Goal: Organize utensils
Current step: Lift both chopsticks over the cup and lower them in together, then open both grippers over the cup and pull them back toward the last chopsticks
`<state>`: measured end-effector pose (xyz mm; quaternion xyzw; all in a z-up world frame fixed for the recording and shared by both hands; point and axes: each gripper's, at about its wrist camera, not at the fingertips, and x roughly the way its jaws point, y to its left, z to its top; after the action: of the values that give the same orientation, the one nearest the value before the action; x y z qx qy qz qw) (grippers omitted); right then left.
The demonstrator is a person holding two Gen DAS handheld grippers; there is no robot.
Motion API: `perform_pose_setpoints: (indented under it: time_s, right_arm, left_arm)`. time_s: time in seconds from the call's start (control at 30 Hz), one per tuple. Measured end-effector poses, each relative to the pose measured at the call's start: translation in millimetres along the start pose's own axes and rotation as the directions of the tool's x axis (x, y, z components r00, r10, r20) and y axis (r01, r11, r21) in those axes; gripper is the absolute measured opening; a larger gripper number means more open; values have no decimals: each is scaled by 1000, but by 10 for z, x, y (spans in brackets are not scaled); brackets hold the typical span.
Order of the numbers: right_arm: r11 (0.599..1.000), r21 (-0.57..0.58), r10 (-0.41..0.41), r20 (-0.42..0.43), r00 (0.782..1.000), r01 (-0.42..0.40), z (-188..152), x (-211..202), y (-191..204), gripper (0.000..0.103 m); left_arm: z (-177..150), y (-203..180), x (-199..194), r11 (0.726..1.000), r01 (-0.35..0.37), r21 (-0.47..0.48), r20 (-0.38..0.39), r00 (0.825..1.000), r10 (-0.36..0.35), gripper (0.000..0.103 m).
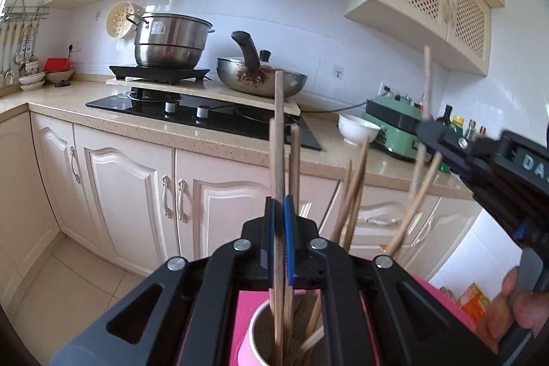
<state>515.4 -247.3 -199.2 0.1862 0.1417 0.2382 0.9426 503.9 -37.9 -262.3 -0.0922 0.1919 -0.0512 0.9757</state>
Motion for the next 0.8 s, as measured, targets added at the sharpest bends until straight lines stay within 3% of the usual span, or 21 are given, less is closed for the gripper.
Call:
perform_pose_setpoints:
  time_s: [0.43, 0.5, 0.53, 0.57, 0.8]
  right_arm:
    - [995, -96, -31, -31, 999, 28, 17, -189, 133, 7]
    - [993, -114, -40, -42, 998, 35, 25, -230, 171, 7]
    - [992, -125, -43, -49, 998, 37, 27, -251, 192, 7]
    - [991, -131, -47, -53, 997, 40, 29, -265, 206, 7]
    - [987, -151, -69, -84, 994, 56, 23, -373, 289, 7]
  left_arm:
    - [-79, -1, -159, 1000, 14, 7, -72, 997, -14, 6]
    - [-64, -11, -190, 1000, 9, 8, -82, 997, -9, 11]
    - [-56, -18, -211, 1000, 6, 9, -85, 996, -5, 22]
    - [-49, -19, -237, 1000, 4, 6, -83, 997, -4, 27]
    - [11, -60, -410, 1000, -14, 13, -92, 996, 16, 32]
